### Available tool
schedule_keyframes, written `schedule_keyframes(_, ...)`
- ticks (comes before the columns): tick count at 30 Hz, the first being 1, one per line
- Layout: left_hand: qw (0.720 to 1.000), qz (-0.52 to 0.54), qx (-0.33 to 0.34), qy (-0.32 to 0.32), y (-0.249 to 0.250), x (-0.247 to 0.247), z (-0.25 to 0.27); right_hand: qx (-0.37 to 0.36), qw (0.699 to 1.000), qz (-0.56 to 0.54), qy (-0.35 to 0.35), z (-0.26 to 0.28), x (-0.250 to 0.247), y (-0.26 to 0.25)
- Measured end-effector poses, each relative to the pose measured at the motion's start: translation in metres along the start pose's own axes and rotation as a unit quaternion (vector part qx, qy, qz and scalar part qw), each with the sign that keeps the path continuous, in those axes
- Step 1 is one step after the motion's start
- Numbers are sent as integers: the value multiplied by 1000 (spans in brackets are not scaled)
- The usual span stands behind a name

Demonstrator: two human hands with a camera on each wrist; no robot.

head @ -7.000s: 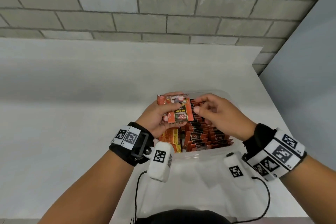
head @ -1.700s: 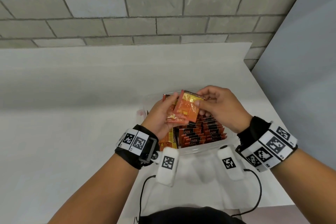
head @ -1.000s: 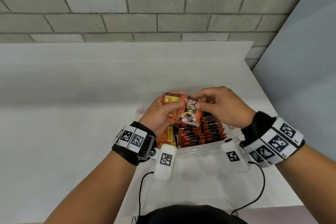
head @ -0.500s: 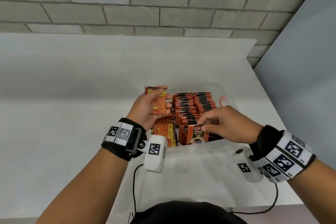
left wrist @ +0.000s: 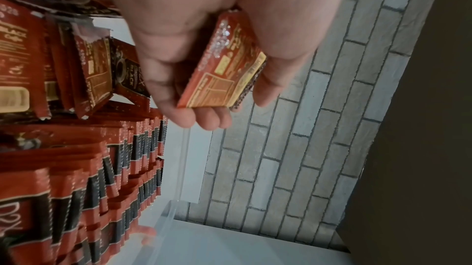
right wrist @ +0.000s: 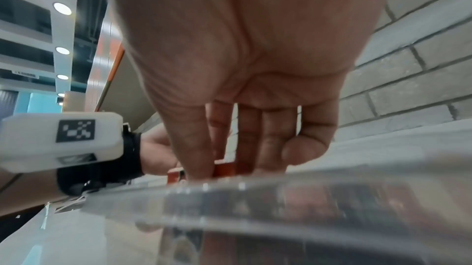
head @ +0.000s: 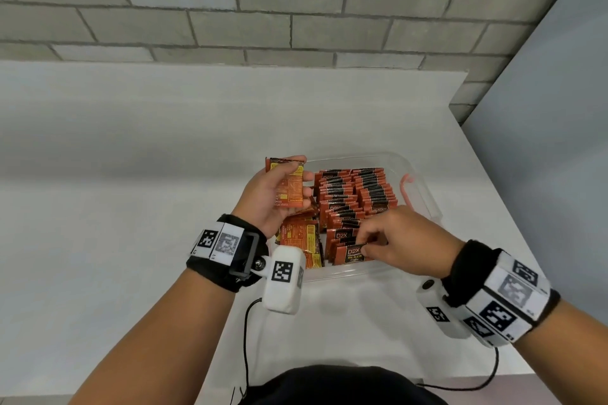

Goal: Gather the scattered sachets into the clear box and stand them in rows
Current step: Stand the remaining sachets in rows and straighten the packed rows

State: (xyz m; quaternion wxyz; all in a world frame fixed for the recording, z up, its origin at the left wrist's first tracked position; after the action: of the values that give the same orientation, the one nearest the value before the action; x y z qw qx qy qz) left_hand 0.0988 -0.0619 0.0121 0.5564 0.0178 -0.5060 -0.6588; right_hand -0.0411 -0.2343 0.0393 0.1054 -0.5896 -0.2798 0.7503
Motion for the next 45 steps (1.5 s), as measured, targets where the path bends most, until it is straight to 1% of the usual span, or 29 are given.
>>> schedule_keyframes(3,1000,-2,-1,5,0,0,0,1,998,58,0,-5,6,1)
schedule_keyframes(10,1000,-7,-6,11,0,2,1,-11,994,93,-56,-17,7,-1)
schedule_keyframes(19,1000,12,-8,12,0,8,4,3,996,69,-62,-21,11,7)
schedule_keyframes(24,999,40,-22,23,-2,12,5,31,999,3,-44,-15,8,12)
schedule_keyframes(26,999,32,-27,16,-3,13,6,38,998,-44,-13,-11,4,13)
schedule_keyframes(28,1000,-5,-25,8,-4,15,7,31,992,-105,63,-9,-5,11)
schedule_keyframes(30,998,-60,-13,-2,-5,19,8,29,980,-131,149,-10,-16,6)
schedule_keyframes(31,996,-87,-3,-3,-6,22,8,31,973,-141,179,-12,-21,3)
schedule_keyframes(33,991,-135,15,-7,-7,28,9,29,962,-170,212,-17,-27,-3)
schedule_keyframes(35,987,-161,26,-16,-8,35,10,14,955,-183,231,-22,-31,-7)
schedule_keyframes(37,985,-167,40,-18,-7,40,12,-5,951,-170,260,-25,-33,-11)
schedule_keyframes(39,986,-164,38,12,-4,41,13,-16,932,-156,326,-25,-35,-12)
schedule_keyframes(41,992,-114,8,51,-2,42,15,-28,907,-131,400,-23,-37,-12)
schedule_keyframes(42,995,-77,-18,59,-1,42,17,-44,899,-107,421,-22,-38,-13)
schedule_keyframes(43,996,-52,-43,52,0,43,18,-63,900,-80,423,-20,-38,-14)
schedule_keyframes(45,997,-45,-67,9,2,47,22,-107,915,-42,386,-19,-34,-14)
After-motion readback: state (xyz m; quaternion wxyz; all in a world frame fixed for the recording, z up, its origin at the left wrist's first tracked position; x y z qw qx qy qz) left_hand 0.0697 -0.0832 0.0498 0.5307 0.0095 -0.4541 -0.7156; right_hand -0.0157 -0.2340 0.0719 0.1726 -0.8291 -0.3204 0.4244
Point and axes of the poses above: each hand's wrist, its own z-axis away from the middle knuckle, its own x-axis out of the palm, y = z × x, the point moved 1 cm from there along -z, towards the middle knuckle, and after that the axes turned 14 degrees about -x, right-handed, at the moved point
